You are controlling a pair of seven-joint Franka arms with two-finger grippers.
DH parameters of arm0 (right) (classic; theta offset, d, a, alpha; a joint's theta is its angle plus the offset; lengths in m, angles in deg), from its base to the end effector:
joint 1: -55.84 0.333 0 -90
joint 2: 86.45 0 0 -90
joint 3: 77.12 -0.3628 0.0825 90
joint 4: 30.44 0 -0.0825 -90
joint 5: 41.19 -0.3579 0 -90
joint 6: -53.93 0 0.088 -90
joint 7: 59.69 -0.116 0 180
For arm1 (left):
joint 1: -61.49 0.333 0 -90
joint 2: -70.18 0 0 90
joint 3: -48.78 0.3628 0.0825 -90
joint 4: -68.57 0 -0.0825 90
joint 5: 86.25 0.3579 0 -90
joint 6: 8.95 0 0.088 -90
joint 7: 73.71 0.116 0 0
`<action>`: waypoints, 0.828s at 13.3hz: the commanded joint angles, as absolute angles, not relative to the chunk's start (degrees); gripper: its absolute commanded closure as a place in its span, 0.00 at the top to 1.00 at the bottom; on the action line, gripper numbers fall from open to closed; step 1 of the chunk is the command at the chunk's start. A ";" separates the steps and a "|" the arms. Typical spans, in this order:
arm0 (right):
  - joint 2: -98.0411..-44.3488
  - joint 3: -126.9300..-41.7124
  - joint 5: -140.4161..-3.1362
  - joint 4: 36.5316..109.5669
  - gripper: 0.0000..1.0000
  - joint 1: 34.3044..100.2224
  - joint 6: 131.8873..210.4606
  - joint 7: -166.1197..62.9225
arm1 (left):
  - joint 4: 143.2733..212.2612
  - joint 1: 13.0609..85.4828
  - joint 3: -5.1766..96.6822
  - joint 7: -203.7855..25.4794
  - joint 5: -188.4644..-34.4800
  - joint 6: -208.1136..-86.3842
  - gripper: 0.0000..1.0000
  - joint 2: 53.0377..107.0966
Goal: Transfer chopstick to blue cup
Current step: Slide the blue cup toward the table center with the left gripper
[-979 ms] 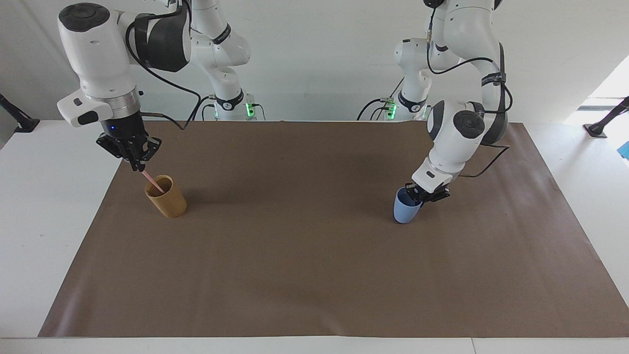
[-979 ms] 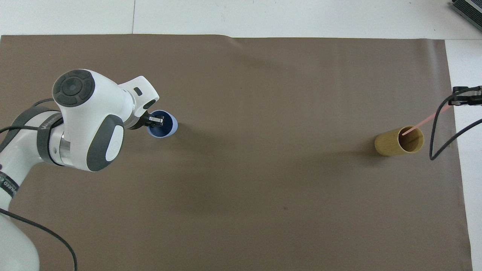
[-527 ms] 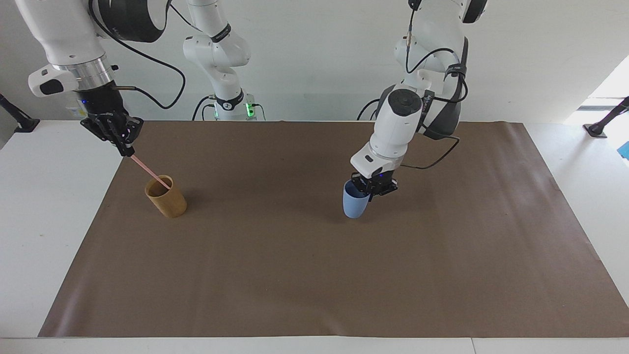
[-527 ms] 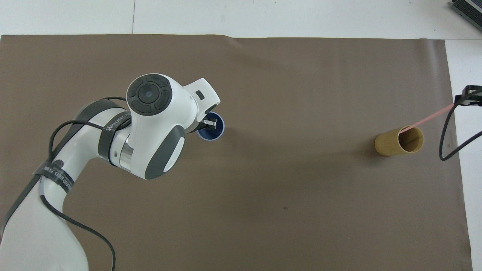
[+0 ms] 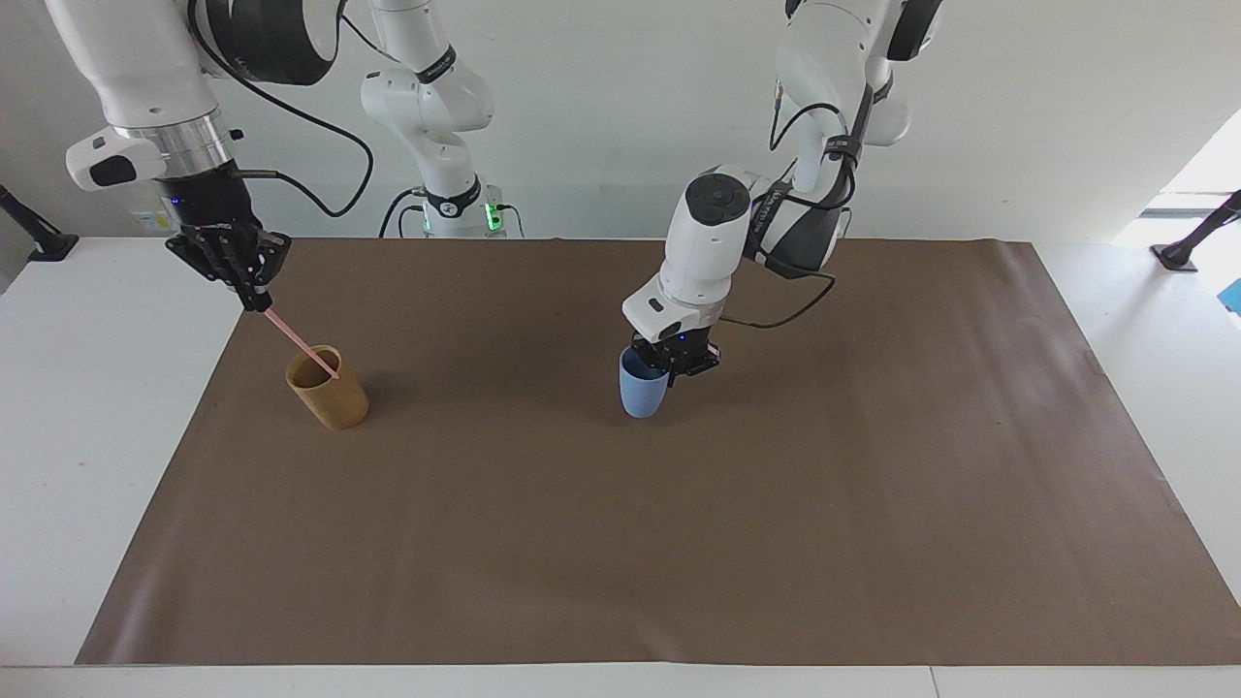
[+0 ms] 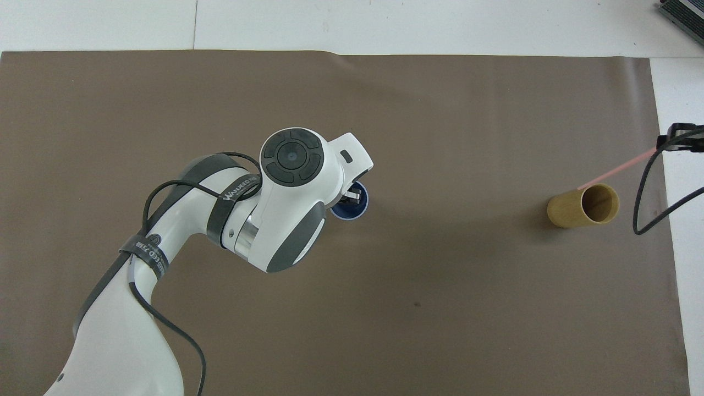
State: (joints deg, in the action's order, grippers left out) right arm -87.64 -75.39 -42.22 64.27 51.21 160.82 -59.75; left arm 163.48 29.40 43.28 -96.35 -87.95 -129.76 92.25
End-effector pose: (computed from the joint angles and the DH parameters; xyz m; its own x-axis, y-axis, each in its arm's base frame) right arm 0.5464 -0.0596 0.6653 0.9662 -0.1141 0.2312 -0.1129 -0.9934 -0.0188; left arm 0.5308 -0.3999 0.4406 0.9714 -0.2344 0.0384 -0.2369 -0.9679 0.0837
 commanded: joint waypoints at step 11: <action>-89.88 -80.02 -42.59 67.29 0.00 56.71 161.86 -66.00 | 157.16 27.47 44.56 -99.81 -88.01 -130.51 1.00 97.52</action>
